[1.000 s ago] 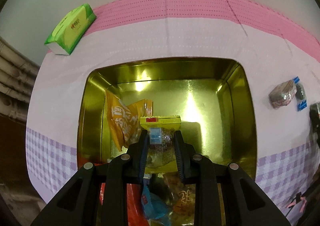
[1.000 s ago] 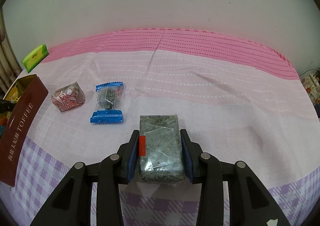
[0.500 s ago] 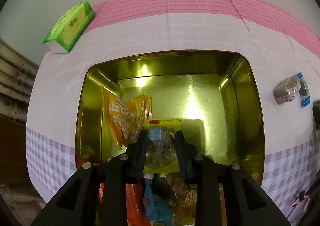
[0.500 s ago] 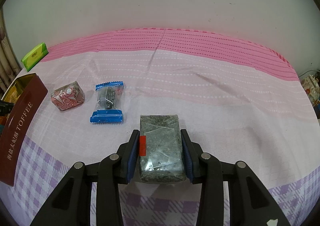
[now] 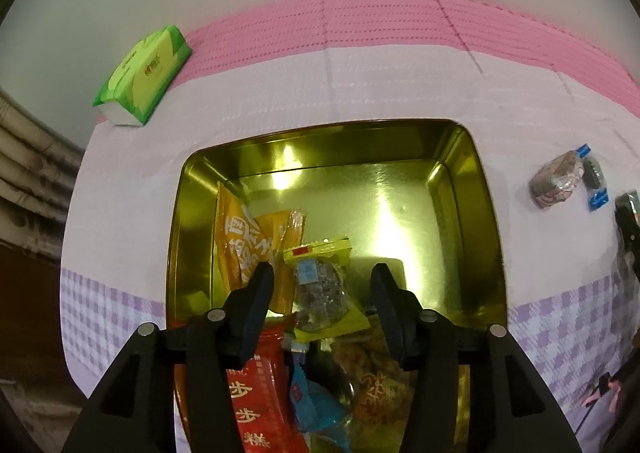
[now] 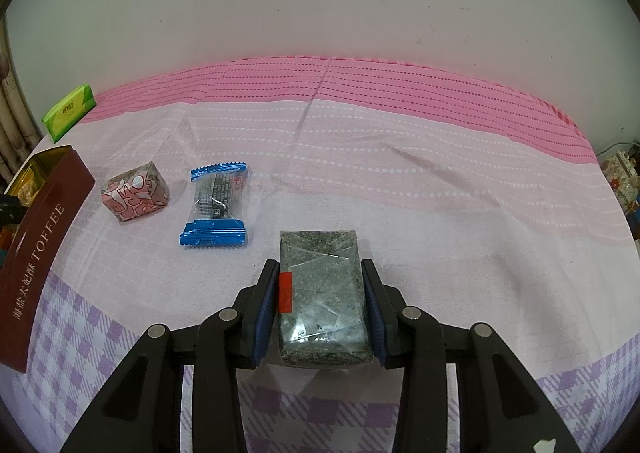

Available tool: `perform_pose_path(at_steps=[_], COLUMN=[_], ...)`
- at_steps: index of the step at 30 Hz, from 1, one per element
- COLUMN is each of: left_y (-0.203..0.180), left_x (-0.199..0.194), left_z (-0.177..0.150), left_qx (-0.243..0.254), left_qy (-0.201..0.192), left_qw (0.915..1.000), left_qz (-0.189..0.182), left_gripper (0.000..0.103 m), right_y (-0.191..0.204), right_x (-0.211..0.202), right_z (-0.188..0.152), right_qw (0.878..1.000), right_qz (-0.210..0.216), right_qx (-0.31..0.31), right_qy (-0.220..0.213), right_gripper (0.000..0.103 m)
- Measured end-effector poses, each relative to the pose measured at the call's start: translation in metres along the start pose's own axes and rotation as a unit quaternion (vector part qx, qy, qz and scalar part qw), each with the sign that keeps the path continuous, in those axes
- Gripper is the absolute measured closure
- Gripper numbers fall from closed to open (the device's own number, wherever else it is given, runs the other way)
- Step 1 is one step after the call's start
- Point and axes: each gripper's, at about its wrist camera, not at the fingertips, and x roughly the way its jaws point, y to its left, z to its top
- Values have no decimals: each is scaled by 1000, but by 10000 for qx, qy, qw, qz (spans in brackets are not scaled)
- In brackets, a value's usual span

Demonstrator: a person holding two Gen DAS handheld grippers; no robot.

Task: Organize snacks
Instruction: 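Open the left gripper to drop the candy into the tin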

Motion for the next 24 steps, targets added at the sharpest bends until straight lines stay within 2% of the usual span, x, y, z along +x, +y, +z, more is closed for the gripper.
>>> perform_pose_path(at_steps=[7, 13, 17, 24], left_y=[-2, 6, 13, 28], left_x=[-17, -35, -43, -59], left_z=[-4, -12, -21, -46], left_qx=[99, -25, -157, -302], left_qy=[-236, -441, -582, -833], left_qw=[9997, 9990, 9982, 9958], left_qz=[25, 13, 6, 229], left_gripper=[51, 51, 50, 48], right_y=[0, 0, 1, 0], right_x=[0, 0, 1, 1], right_z=[0, 0, 0, -1], right_qw=[10000, 10000, 10000, 10000], right_qz=[1, 1, 38, 35], right_qx=[-1, -2, -55, -60], right_qy=[-1, -2, 9, 6], right_gripper=[66, 66, 61, 61])
